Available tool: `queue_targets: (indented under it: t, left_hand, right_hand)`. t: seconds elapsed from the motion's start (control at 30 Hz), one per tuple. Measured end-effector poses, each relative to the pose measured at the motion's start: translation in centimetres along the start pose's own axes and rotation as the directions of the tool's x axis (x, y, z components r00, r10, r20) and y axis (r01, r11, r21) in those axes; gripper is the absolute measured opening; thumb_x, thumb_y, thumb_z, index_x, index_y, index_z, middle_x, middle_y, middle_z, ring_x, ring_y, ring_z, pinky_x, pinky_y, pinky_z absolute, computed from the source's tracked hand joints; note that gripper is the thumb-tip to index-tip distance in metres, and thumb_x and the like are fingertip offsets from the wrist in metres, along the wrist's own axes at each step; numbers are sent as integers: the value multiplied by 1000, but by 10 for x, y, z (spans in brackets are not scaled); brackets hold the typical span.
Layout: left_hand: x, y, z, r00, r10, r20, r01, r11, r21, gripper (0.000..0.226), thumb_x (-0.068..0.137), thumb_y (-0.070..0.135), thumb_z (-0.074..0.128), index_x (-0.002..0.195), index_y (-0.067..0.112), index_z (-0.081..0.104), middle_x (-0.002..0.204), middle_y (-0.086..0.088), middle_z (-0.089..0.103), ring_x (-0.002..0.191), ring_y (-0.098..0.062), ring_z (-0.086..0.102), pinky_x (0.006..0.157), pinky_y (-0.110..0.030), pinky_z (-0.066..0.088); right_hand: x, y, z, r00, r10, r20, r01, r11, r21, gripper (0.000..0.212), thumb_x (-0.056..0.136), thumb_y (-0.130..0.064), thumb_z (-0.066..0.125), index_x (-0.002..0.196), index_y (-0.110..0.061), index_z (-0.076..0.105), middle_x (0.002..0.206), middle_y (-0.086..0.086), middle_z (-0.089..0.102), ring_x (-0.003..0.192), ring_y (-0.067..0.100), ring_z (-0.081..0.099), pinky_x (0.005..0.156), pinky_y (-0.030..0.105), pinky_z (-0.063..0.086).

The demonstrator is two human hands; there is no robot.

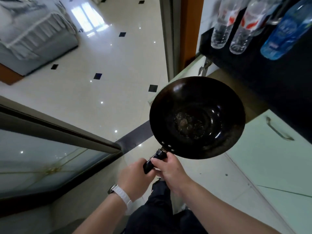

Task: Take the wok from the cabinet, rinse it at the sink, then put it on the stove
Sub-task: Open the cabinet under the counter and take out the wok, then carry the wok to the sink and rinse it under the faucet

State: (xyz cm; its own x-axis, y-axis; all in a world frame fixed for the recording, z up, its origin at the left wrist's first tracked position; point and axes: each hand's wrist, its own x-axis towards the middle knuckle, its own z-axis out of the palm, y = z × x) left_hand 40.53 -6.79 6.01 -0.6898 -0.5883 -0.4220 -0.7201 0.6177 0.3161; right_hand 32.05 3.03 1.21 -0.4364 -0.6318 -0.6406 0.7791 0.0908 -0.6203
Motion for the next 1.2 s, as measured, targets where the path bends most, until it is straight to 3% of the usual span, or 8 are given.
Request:
queue_targets:
  t: [0.23, 0.3, 0.47, 0.6, 0.7, 0.8, 0.93, 1.2]
  left_hand:
    - [-17, 48, -70, 990, 69, -125, -76, 996, -48, 20, 80, 44, 60, 75, 24, 58, 61, 5, 61, 54, -11, 59, 51, -31, 52]
    - [-15, 68, -88, 980, 116, -161, -125, 991, -50, 21, 80, 45, 60, 79, 24, 59, 63, 6, 61, 57, -11, 60, 54, -31, 53]
    - [-4, 121, -119, 940, 269, -208, -285, 957, -50, 23, 79, 46, 61, 91, 26, 59, 74, 2, 68, 66, -21, 64, 60, -33, 54]
    - [13, 164, -137, 888, 418, -189, -436, 898, -60, 23, 78, 46, 57, 89, 27, 61, 72, 2, 66, 68, -20, 62, 59, -32, 53]
    - [24, 199, -149, 827, 539, -157, -555, 829, -77, 20, 79, 47, 56, 83, 27, 60, 66, 6, 62, 61, -14, 59, 54, -30, 51]
    - [34, 234, -155, 739, 661, -126, -671, 739, -61, 19, 82, 46, 59, 84, 27, 60, 68, 7, 62, 62, -12, 60, 56, -31, 52]
    - [40, 274, -151, 624, 780, -49, -780, 618, -100, 22, 80, 48, 61, 88, 28, 60, 72, 7, 64, 67, -13, 61, 57, -31, 51]
    - [15, 344, -107, 324, 935, 142, -908, 350, -231, 16, 79, 41, 64, 83, 27, 57, 63, 7, 61, 59, -10, 60, 53, -31, 49]
  right_hand:
    - [-43, -75, 21, 987, -162, 17, 163, 986, -18, 28, 85, -10, 70, 106, 4, 59, 105, 27, 68, 96, 31, 72, 88, 46, 59]
    - [-54, -100, 21, 974, -227, 8, 227, 974, 0, 23, 88, -6, 67, 106, 5, 58, 97, 20, 67, 91, 27, 71, 88, 48, 59]
    - [-80, -157, 12, 926, -360, -111, 364, 931, 21, 19, 88, -3, 67, 104, 3, 58, 91, 13, 70, 88, 24, 73, 86, 46, 60]
    - [-97, -196, -2, 866, -428, -259, 448, 894, 21, 19, 89, -3, 67, 106, -1, 59, 105, 19, 70, 97, 26, 73, 88, 44, 60]
    - [-105, -221, -15, 798, -456, -393, 510, 859, 39, 23, 88, -4, 68, 109, -5, 59, 109, 19, 68, 96, 24, 72, 81, 39, 60]
    - [-118, -243, -28, 719, -484, -498, 577, 816, 40, 18, 88, -2, 68, 104, -6, 60, 98, 14, 69, 83, 19, 71, 70, 33, 57]
    - [-145, -259, -45, 618, -506, -602, 636, 771, 5, 13, 90, 0, 64, 100, -4, 57, 85, 11, 65, 72, 13, 68, 66, 31, 56]
    - [-208, -243, -85, 330, -401, -854, 727, 685, -41, 17, 88, -2, 66, 103, -5, 57, 94, 14, 62, 89, 23, 69, 74, 35, 57]
